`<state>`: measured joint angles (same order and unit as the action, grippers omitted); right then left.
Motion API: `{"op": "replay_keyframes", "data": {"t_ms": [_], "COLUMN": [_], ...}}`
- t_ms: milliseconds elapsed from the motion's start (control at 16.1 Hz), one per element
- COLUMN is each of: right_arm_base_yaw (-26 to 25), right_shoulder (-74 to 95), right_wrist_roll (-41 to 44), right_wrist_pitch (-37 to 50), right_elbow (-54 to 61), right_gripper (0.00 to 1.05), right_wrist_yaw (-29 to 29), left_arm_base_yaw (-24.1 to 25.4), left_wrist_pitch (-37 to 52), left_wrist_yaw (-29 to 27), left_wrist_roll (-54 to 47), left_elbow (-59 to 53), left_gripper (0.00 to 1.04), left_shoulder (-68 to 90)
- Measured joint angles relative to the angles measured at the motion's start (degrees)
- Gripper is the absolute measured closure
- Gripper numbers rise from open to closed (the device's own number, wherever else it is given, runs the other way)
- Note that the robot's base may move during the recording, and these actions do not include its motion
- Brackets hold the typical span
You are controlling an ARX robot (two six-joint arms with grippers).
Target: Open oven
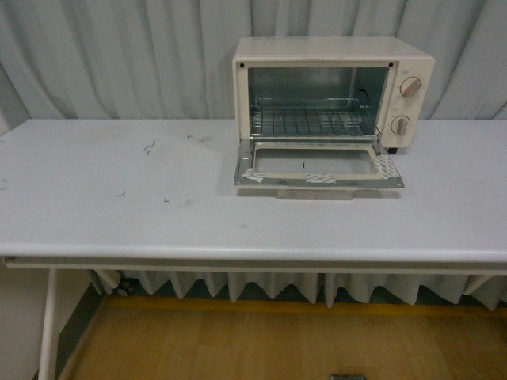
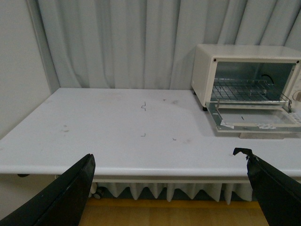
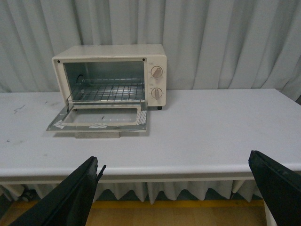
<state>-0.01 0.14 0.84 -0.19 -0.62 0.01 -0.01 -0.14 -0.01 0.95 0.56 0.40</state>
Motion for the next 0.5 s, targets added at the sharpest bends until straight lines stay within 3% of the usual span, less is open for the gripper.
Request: {"op": "replay_keyframes", "data": {"t_ms": [498], "right_arm_base_yaw": [0.00], "right_shoulder": [0.02], "right_wrist_roll": [0.02], "right_wrist_pitch": [0.00], "right_elbow": [0.00], "right_gripper": [0.06], "right_wrist_yaw": [-0.02], "left_arm_base_yaw": [0.00], "left_wrist_pitch": [-0.04], "left_wrist_yaw": [-0.02], "left_wrist_roll": [0.00], "left_elbow": [0.00], "left_gripper": [0.07], "left_shoulder": [0.00]}}
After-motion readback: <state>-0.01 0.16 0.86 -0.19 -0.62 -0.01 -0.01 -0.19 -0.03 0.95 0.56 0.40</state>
